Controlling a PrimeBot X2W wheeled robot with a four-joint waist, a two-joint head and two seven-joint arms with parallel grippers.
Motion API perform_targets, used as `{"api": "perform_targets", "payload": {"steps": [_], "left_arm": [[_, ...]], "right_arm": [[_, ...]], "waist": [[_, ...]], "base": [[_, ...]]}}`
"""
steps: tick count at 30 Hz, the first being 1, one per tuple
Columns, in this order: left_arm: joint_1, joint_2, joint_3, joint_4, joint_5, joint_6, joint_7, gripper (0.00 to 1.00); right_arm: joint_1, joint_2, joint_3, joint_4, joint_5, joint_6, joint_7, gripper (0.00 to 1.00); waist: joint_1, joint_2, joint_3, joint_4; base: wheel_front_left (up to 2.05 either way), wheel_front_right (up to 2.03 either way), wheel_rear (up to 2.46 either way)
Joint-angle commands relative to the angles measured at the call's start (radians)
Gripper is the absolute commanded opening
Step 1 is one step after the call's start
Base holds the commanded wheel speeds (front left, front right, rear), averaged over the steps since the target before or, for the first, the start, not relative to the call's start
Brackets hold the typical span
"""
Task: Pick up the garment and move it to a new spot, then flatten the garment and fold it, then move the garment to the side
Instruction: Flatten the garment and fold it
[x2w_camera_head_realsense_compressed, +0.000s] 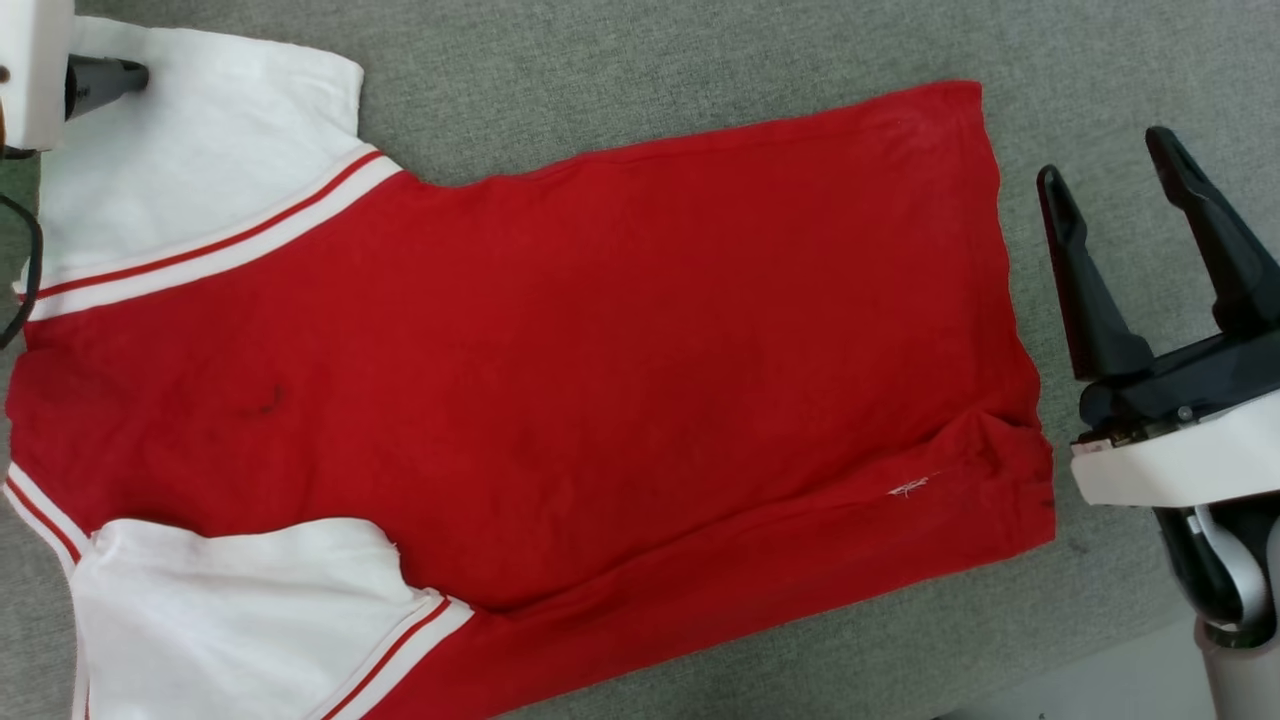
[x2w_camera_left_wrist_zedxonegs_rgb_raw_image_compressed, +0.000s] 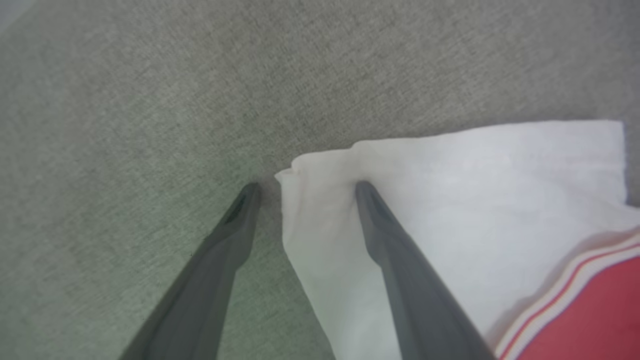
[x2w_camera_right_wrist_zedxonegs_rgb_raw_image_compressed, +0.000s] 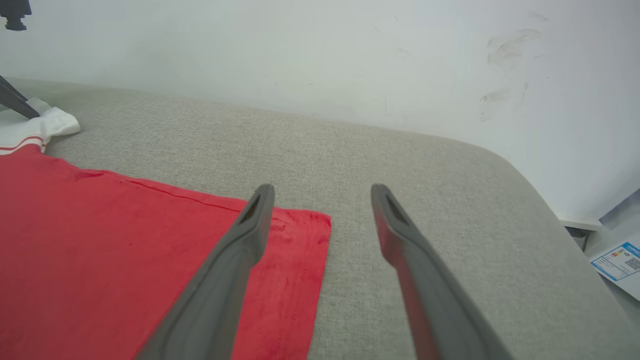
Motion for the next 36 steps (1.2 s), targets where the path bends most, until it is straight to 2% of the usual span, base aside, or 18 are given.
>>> {"api": "perform_targets", "payload": {"steps": [1,6,10,14,15,18,21,25,32,36], "left_arm": [[0.062,-0.009,-0.032,0.017,-0.007,-0.006,0.011,0.0],[0.048,-0.011,-0.027,0.01,0.006,-0.023,-0.029,0.0],[0.038,-0.031,-0.023,-0.007,0.014,-0.039,-0.076,0.0],[0.041,-0.055,-0.03,-0.032,0.017,-0.055,-0.126,0.0],[0.042,-0.071,-0.035,-0.054,0.014,-0.064,-0.159,0.0],[0.034,-0.079,-0.047,-0.077,0.022,-0.067,-0.179,0.0],[0.021,-0.09,-0.055,-0.104,0.02,-0.07,-0.198,0.0],[0.003,-0.096,-0.074,-0.136,0.029,-0.07,-0.214,0.0],[-0.029,-0.089,-0.109,-0.181,0.029,-0.071,-0.242,0.0],[-0.038,-0.079,-0.13,-0.186,0.022,-0.071,-0.266,0.0]], "right_arm": [[-0.023,-0.012,-0.002,0.004,0.003,-0.001,0.0,1.0],[-0.085,-0.069,-0.008,0.016,0.013,-0.001,0.039,1.0],[-0.182,-0.193,0.044,0.04,0.066,-0.001,0.188,1.0],[-0.292,-0.331,0.144,0.088,0.178,-0.001,0.432,1.0],[-0.392,-0.413,0.226,0.125,0.288,-0.001,0.626,1.0],[-0.474,-0.462,0.314,0.175,0.378,-0.001,0.794,1.0],[-0.559,-0.477,0.372,0.24,0.448,-0.001,0.932,1.0],[-0.627,-0.439,0.409,0.35,0.488,-0.001,1.032,1.0],[-0.675,-0.37,0.472,0.505,0.463,-0.001,1.03,1.0],[-0.62,-0.345,0.582,0.571,0.475,0.0,1.015,1.0]], "waist": [[-0.0001,0.0,-0.006,0.005],[-0.0001,0.0,-0.039,0.023],[-0.0001,0.0,-0.076,0.051],[-0.0001,0.0,-0.107,0.088],[-0.0001,0.0,-0.12,0.114],[-0.0001,0.0,-0.124,0.136],[-0.0001,0.0,-0.119,0.157],[-0.0001,0.0,-0.102,0.185],[-0.0001,0.0,-0.061,0.214],[-0.0001,0.0,-0.053,0.219]], "base": [[0.0,0.0,0.0],[0.0,0.0,0.0],[0.0,0.0,0.0],[0.0,0.0,0.0],[0.0,0.0,0.0],[0.0,0.0,0.0],[0.0,0.0,0.0],[0.0,0.0,0.0],[0.0,0.0,0.0],[0.0,0.0,0.0]]}}
